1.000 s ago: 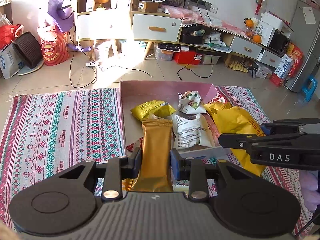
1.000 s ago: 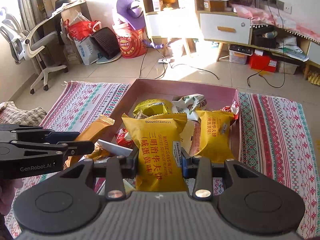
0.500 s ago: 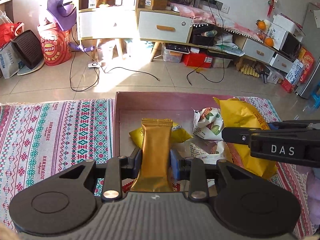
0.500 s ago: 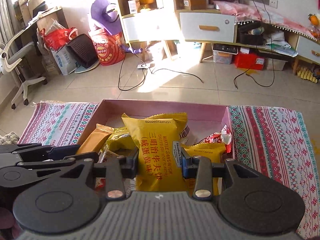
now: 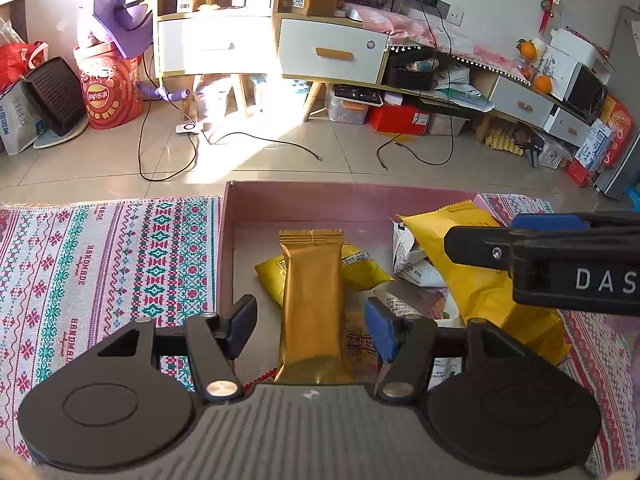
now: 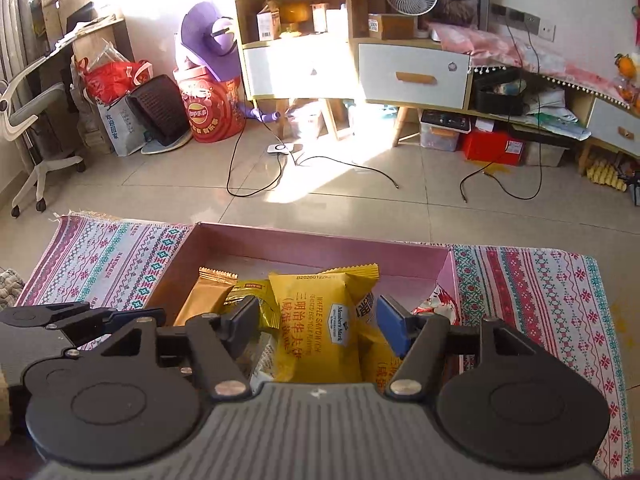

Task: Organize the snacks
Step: 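Open the left tool to drop the golden bar while the right tool releases the yellow packet into the box, then move both open tools back toward the remaining packets on the rug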

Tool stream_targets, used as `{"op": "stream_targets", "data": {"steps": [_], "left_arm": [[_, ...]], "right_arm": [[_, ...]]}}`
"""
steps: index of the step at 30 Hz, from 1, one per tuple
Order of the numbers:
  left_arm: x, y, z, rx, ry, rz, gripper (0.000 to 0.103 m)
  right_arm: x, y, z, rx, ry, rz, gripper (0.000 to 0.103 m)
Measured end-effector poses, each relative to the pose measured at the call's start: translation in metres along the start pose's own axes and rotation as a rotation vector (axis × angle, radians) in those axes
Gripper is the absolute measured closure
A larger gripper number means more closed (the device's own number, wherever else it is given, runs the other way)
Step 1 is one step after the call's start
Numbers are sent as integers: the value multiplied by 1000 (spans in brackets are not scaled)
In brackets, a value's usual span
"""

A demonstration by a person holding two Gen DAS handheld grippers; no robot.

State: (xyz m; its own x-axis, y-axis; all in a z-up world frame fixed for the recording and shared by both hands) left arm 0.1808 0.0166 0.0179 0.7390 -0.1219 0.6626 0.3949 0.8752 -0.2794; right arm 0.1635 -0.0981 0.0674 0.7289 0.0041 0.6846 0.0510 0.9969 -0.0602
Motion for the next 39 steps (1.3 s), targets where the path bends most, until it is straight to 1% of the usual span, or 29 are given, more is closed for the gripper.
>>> {"op": "stream_targets", "data": {"steps": [1,3,4,6,17,25,27,39], "left_arm": [[0,0,1,-2,2,0,28],[-1,-2,3,-5,5,-6,22],[-1,-2,5,-8,4,-14,17],[-1,-5,9,-6,-1,-27,13],[-3,-9,38,1,-13,-42,4],[-24,-12,62,22,-1,-78,0],[-29,-12,67,29,6,-85,0],[-61,-8,92,61,64,-127,0]], "right_arm": [[1,0,1,-1,-1,1,34],[1,-2,4,-7,-7,0,29],[1,-2,6,-6,-11,-2,28],[2,-5,11,-4,-16,-7,24],[-3,-13,41,11,-49,-9,16],[-19,-12,62,22,-52,28,12],[-25,-11,67,20,-51,41,10],[-55,-5,84,51,-20,50,7]]}}
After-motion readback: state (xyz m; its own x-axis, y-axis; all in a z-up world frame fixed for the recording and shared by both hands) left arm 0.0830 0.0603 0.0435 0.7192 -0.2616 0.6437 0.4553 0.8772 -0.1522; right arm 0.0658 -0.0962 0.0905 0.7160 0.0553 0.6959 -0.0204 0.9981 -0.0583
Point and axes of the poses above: each gripper's, at about its wrist camera, not at the fingertips, and z roughly against the way its jaws point, y to its left, x to its top, the point moved 2 cm from there along -z, roughly the way its jaws point, and after that the axes turned 11 degrees about -x, right-handed, at the moved point
